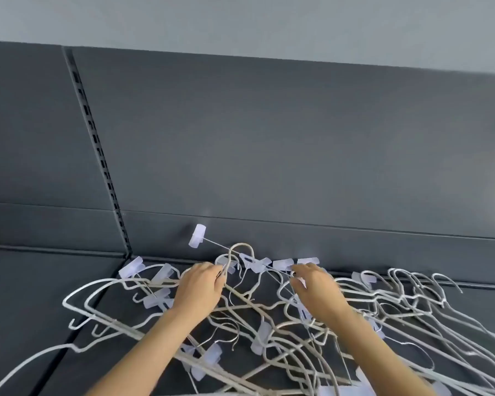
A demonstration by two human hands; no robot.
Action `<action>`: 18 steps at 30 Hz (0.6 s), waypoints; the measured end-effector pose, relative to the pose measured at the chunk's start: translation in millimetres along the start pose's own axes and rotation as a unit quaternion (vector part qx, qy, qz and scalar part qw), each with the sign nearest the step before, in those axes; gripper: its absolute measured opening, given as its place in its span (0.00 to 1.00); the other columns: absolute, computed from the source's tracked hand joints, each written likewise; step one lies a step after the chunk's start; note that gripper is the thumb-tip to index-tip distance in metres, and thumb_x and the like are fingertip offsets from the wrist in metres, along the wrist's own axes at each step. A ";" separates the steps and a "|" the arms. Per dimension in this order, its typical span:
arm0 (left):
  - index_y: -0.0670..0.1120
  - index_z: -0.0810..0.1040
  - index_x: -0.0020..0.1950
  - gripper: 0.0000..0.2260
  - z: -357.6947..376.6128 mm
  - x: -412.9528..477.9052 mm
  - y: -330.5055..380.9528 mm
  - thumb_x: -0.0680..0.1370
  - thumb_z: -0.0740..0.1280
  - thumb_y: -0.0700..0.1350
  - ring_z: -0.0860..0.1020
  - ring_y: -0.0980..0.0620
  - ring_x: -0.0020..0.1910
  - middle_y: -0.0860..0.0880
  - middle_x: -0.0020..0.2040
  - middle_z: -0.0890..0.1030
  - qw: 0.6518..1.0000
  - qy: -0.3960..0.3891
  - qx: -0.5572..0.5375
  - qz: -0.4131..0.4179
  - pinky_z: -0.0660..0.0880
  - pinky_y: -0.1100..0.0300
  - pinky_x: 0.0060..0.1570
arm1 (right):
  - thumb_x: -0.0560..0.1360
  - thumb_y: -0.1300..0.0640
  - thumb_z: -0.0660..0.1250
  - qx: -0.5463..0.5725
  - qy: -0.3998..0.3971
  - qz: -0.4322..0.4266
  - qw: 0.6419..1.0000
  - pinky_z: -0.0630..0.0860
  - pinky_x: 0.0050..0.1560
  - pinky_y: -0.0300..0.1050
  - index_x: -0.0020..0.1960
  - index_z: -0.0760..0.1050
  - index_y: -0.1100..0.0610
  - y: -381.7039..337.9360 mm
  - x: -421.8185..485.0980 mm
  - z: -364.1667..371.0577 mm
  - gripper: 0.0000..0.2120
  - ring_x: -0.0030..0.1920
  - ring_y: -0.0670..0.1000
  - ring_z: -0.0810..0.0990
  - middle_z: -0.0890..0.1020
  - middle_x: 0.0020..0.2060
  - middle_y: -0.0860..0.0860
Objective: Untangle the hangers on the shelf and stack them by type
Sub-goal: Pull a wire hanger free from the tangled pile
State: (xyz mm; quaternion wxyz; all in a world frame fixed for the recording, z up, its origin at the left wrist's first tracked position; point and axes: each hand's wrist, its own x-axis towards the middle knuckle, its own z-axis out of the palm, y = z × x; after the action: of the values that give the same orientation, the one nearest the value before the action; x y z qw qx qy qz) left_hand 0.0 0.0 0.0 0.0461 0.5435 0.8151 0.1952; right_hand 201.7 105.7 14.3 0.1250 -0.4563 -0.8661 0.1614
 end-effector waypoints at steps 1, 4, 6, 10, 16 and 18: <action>0.47 0.75 0.59 0.13 2.2 2.1 0.3 0.80 0.56 0.47 0.75 0.50 0.55 0.49 0.55 0.79 1.000 -0.007 -0.002 -0.003 0.70 0.57 0.55 | 0.78 0.56 0.56 -0.020 0.003 0.000 1.000 0.72 0.51 0.47 0.59 0.73 0.59 1.2 4.7 2.2 0.14 0.54 0.57 0.76 0.78 0.53 0.56; 0.45 0.77 0.52 0.12 9.8 6.3 1.5 0.78 0.59 0.50 0.75 0.48 0.47 0.47 0.44 0.81 0.999 -0.007 -0.038 -0.023 0.73 0.54 0.49 | 0.78 0.56 0.55 -0.044 0.003 -0.017 0.999 0.68 0.49 0.46 0.57 0.73 0.59 -3.5 15.7 8.0 0.13 0.52 0.57 0.76 0.78 0.52 0.55; 0.45 0.77 0.53 0.12 14.2 9.2 4.0 0.78 0.60 0.50 0.75 0.47 0.47 0.47 0.43 0.81 0.998 -0.007 -0.050 -0.041 0.74 0.52 0.48 | 0.78 0.55 0.55 -0.040 0.005 -0.036 0.999 0.67 0.52 0.46 0.55 0.74 0.60 -13.1 23.7 16.4 0.13 0.54 0.58 0.75 0.78 0.52 0.55; 0.48 0.76 0.59 0.12 15.2 9.5 9.8 0.78 0.61 0.49 0.77 0.49 0.46 0.49 0.43 0.81 0.996 0.033 -0.068 -0.049 0.75 0.55 0.47 | 0.77 0.51 0.58 0.000 0.008 -0.048 0.999 0.68 0.50 0.47 0.53 0.74 0.59 -40.3 35.1 31.3 0.14 0.52 0.58 0.77 0.80 0.49 0.56; 0.47 0.77 0.60 0.12 -5.2 3.5 -5.3 0.78 0.62 0.47 0.79 0.49 0.46 0.51 0.44 0.81 0.982 0.061 -0.152 -0.094 0.74 0.57 0.44 | 0.76 0.49 0.63 0.226 0.069 -0.005 0.972 0.69 0.36 0.40 0.48 0.79 0.58 -51.2 36.2 15.3 0.13 0.36 0.52 0.75 0.80 0.35 0.51; 0.47 0.77 0.60 0.12 -7.3 3.2 -13.6 0.78 0.63 0.47 0.80 0.49 0.48 0.49 0.48 0.83 0.977 0.055 -0.170 -0.112 0.76 0.54 0.48 | 0.75 0.53 0.66 0.296 0.077 0.019 0.952 0.66 0.30 0.34 0.45 0.80 0.59 -43.9 40.4 4.0 0.10 0.29 0.48 0.70 0.75 0.26 0.46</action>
State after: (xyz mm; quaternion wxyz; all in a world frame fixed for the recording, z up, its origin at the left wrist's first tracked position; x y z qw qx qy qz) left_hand -15.2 -3.6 2.2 0.1142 0.4215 0.8268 0.3546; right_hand 145.0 115.3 30.7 0.3175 -0.4265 -0.7582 0.3774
